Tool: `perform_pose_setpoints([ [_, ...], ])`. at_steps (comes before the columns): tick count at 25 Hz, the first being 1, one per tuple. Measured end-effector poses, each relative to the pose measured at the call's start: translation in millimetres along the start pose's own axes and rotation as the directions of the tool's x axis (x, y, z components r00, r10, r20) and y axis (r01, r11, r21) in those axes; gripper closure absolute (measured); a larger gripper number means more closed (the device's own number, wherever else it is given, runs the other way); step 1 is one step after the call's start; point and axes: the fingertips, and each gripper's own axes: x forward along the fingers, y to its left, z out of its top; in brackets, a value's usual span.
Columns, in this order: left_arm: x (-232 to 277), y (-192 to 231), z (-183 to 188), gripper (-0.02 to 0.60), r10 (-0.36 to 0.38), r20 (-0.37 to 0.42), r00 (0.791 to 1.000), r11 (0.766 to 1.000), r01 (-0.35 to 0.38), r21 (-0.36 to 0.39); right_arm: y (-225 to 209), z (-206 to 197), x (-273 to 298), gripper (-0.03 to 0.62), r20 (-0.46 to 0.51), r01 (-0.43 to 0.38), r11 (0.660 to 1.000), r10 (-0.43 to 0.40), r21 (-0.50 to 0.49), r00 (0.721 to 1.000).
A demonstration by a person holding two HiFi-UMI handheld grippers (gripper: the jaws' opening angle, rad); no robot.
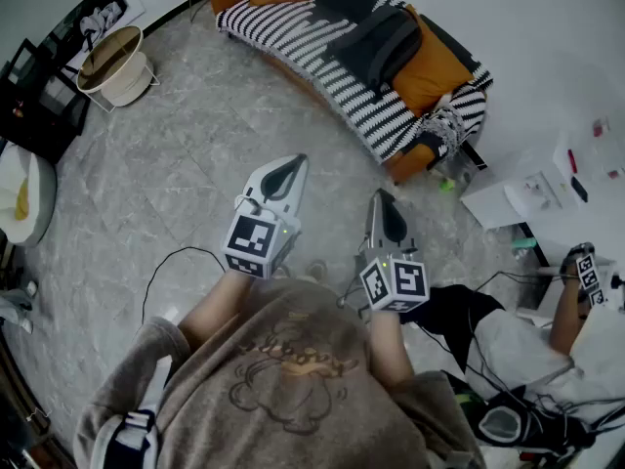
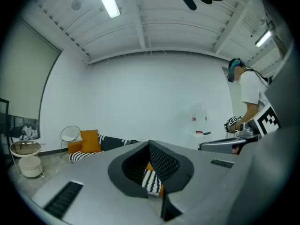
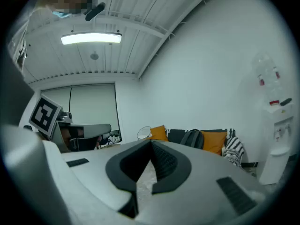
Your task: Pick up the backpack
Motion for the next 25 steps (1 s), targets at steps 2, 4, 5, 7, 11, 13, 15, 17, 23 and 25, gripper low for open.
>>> perform_pose_setpoints([
  [2, -0.2, -1.8, -0.9, 0.58, -0.003, -0.001, 1.0, 1.0, 0.003, -0.004, 0.7, -1.9, -0.2, 0.589, -0.004, -0.003, 1.0, 0.003, 0.004, 1.0],
  [4, 1.7, -3.3, -1.9, 0.58, -0.001, -0.001, 1.0, 1.0, 0.001, -0.004, -0.8, -3.3, 1.3, 0.589, -0.006, -0.009, 1.0, 0.009, 0.003, 1.0],
  [5, 3.6, -3.9, -2.8, 0.58, 0.002, 0.0, 1.0, 1.0, -0.002, -0.003, -2.7, -3.6, 2.6, 0.589, -0.003, -0.014, 1.0, 0.014, 0.002, 1.0],
  [7, 8.1, -5.1, -5.7, 0.58, 0.012, 0.0, 1.0, 1.0, -0.012, -0.001, -8.0, -3.8, 5.9, 0.589, 0.008, -0.026, 1.0, 0.026, 0.007, 1.0],
  [11, 16.6, -8.0, -9.4, 0.58, 0.03, 0.0, 1.0, 1.0, -0.03, -0.005, -17.6, -3.0, 13.2, 0.588, 0.017, -0.056, 0.998, 0.056, 0.012, 0.998],
  [13, 19.5, -8.0, -10.7, 0.58, 0.039, -0.001, 0.999, 0.999, -0.039, -0.007, -21.0, -3.0, 18.9, 0.588, 0.013, -0.067, 0.998, 0.066, 0.012, 0.998],
  [15, 21.1, -6.4, -10.6, 0.58, 0.048, -0.001, 0.999, 0.999, -0.048, -0.005, -22.4, -2.2, 24.6, 0.588, 0.01, -0.075, 0.997, 0.075, 0.011, 0.997],
  [17, 24.8, -3.2, -9.5, 0.58, 0.054, 0.0, 0.999, 0.999, -0.054, 0.0, -24.1, -1.4, 31.7, 0.588, 0.008, -0.082, 0.997, 0.082, 0.007, 0.997],
  [23, 53.4, 10.6, -11.5, 0.58, 0.053, 0.0, 0.999, 0.999, -0.053, 0.006, -37.2, -2.8, 56.5, 0.588, 0.005, -0.088, 0.996, 0.088, 0.004, 0.996],
  [25, 67.4, 15.6, -12.8, 0.58, 0.05, -0.001, 0.999, 0.999, -0.05, 0.004, -44.7, -3.3, 67.4, 0.588, 0.001, -0.08, 0.997, 0.08, 0.008, 0.997],
])
